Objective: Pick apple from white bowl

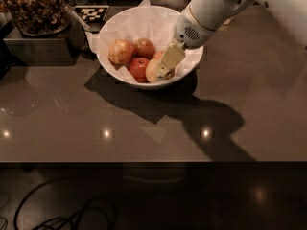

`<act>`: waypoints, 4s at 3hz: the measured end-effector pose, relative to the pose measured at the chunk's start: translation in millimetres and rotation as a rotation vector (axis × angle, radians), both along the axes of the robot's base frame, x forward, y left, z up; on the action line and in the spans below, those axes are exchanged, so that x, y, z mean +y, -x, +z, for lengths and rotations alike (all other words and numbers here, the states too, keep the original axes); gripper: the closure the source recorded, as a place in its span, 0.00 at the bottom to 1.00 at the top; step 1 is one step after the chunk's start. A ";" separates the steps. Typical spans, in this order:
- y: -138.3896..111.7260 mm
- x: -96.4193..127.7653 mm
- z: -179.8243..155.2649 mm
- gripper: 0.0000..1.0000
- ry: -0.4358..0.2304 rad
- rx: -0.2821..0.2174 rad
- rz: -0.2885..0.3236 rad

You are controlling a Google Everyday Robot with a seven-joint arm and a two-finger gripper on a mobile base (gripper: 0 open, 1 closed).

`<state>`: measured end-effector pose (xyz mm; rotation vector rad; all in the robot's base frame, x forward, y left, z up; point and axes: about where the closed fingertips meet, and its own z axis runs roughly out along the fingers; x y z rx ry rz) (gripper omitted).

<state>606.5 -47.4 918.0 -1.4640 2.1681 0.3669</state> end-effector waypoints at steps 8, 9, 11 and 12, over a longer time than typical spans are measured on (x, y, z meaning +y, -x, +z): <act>-11.5 3.0 -37.3 0.49 0.018 0.060 -0.095; -13.7 3.2 -43.4 0.72 0.024 0.073 -0.093; -12.6 5.2 -46.6 1.00 -0.019 0.116 -0.025; -5.9 6.2 -35.1 1.00 -0.133 0.155 0.087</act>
Offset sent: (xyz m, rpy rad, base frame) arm 0.0040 -0.0048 -0.0165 0.0040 0.0105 -0.0878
